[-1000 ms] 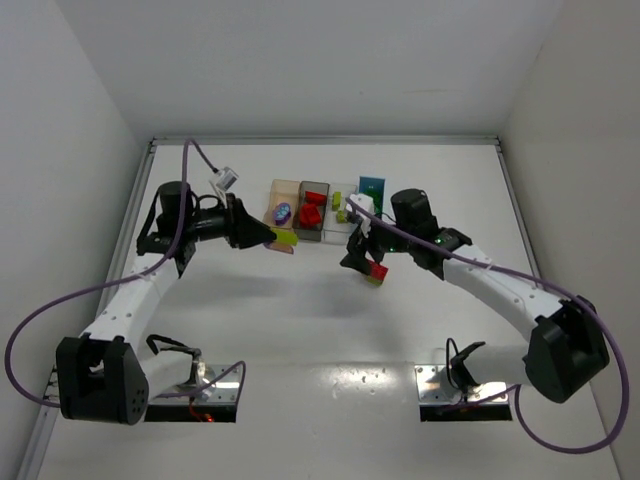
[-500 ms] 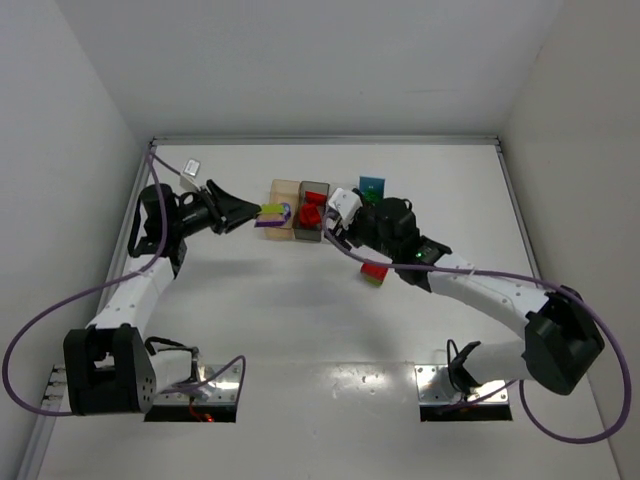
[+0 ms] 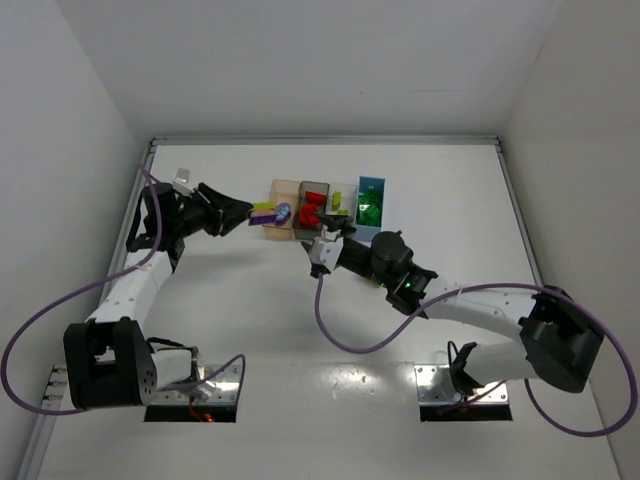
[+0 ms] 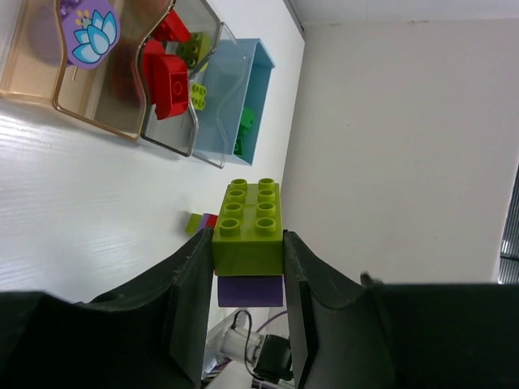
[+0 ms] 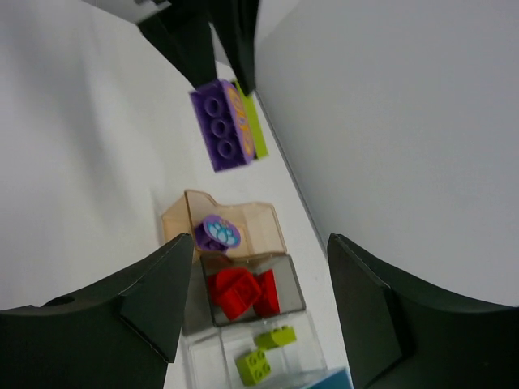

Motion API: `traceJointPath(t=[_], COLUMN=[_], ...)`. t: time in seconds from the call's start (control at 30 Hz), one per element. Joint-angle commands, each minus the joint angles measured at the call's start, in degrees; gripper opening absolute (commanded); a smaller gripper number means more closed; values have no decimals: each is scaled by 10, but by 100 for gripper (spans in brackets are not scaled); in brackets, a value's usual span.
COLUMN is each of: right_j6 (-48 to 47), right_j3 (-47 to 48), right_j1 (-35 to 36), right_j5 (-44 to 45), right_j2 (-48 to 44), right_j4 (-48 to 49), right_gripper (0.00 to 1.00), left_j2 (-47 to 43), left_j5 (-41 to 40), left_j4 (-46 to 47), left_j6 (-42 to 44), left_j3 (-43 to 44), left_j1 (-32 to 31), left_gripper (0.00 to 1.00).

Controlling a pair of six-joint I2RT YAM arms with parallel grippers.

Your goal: Sort the legos into containers by color

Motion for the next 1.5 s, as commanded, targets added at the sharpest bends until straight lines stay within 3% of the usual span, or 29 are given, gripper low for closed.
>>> traceJointPath(t=[0.0,0.17,0.57,1.47], right_j6=[-84,-140,-210,-221], right_j3=[-14,-9,49,136], right_j1=[30,58,92,113], right_j5=[-42,-27,102,114], right_j2=[21,53,143,247], right_j4=[113,113,164,172], right_gripper=[67,67,66,65], left_j2=[-9,-14,-36,-47], left_j5=[-5,0,5,26], left_j4=[7,13,18,46], left_j6=[-36,-53,-64,-97], left_j3=[20,15,-23,-37], left_j1=[6,6,6,-16], left_gripper=[0,0,0,0])
